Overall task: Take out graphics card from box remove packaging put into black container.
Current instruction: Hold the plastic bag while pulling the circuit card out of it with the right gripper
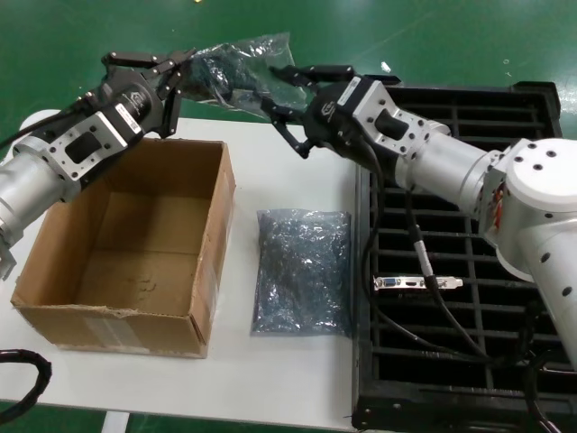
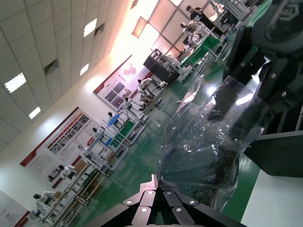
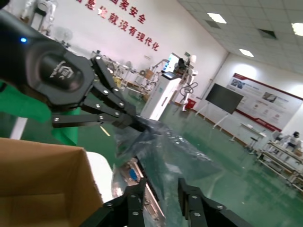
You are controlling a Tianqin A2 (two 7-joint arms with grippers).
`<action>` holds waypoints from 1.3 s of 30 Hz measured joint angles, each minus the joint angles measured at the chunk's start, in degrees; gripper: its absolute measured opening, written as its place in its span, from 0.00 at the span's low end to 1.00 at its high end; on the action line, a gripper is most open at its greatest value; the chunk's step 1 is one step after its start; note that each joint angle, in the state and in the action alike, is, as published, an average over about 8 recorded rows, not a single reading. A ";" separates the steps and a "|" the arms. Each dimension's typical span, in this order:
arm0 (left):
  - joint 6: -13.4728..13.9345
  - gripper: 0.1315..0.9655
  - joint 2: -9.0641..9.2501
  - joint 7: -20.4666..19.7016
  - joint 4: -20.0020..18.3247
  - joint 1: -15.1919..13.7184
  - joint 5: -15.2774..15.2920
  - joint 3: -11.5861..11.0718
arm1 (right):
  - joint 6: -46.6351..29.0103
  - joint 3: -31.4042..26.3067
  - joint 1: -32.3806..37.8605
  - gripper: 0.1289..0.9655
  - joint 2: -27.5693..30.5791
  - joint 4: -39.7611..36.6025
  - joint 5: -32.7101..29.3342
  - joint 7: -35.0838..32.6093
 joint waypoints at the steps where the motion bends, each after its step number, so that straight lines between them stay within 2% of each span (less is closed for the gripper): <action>1: -0.03 0.01 -0.03 -0.08 -0.11 0.04 0.03 0.03 | -0.34 0.06 0.27 0.27 -0.21 -0.75 0.23 -0.55; 5: 0.12 0.01 -0.07 0.06 -0.41 0.16 0.01 0.03 | -1.46 0.02 1.27 0.20 -0.89 -3.31 0.74 -2.13; 9: 1.39 0.01 0.09 1.97 -0.18 0.06 -0.58 -0.42 | -2.02 -0.74 1.89 0.12 -1.16 -4.61 0.29 -2.38; 14: 3.67 0.01 0.20 5.28 0.16 -0.13 -1.50 -1.09 | -2.26 -2.40 1.97 0.14 -0.91 -4.31 -1.22 -1.22; 17: 4.27 0.01 -0.01 5.87 -0.28 -0.01 -1.59 -1.09 | -2.31 -3.25 1.71 0.16 -0.59 -3.51 -2.05 -0.33; 27: 4.24 0.01 -2.01 1.16 -5.18 2.56 -0.42 0.72 | -2.25 -2.83 1.10 0.23 -0.42 -2.93 -1.46 -1.21; 33: 4.22 0.01 -2.66 -0.61 -6.85 3.88 0.08 1.58 | -2.55 -1.52 1.54 0.22 -1.03 -4.36 0.04 -3.84; 39: 4.18 0.01 -2.45 -0.39 -6.54 3.96 0.19 1.86 | -2.77 -1.16 1.93 0.17 -1.33 -5.17 0.55 -4.97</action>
